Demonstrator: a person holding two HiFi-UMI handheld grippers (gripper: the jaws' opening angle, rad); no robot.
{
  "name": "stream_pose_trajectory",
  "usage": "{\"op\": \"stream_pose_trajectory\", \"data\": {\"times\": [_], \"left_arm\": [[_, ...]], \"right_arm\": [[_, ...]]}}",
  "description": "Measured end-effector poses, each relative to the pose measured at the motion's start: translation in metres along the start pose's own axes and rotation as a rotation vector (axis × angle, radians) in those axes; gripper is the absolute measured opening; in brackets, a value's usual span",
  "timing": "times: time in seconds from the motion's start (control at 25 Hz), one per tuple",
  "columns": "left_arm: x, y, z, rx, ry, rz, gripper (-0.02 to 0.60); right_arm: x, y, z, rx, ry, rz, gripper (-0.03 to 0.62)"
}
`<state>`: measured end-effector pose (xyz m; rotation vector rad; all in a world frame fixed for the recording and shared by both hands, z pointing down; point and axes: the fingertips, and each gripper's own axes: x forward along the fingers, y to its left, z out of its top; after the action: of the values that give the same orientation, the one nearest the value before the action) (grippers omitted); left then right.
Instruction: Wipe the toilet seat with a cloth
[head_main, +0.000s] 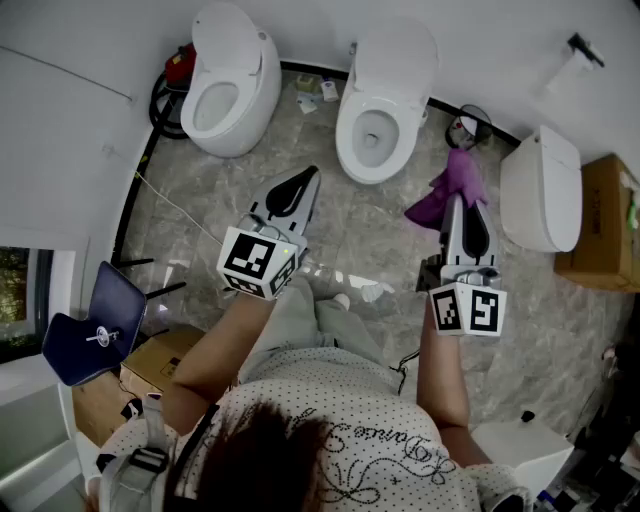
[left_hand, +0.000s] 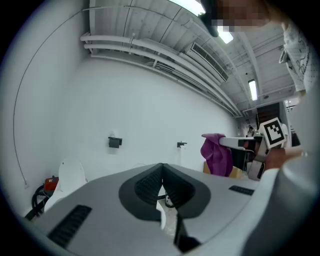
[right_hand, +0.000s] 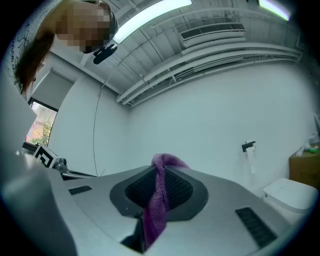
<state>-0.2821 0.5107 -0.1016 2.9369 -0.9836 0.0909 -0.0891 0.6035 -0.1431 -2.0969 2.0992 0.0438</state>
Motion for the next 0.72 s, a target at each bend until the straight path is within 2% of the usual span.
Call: {"op": "stream_pose_trajectory", "data": {"times": [0.48,0.72], "left_arm": [[0.001,-0.002,0.004,0.006,0.005,0.003,0.005],[0.014,-0.008,0.009,0.008,-0.011,0.028,0.003]], "right_arm": [[-0.003,-0.004,0.002,0.036,-0.014,0.006,0.055],[0.001,-0.021,0.007,0.035,-0.019,0.02,0.055]]}}
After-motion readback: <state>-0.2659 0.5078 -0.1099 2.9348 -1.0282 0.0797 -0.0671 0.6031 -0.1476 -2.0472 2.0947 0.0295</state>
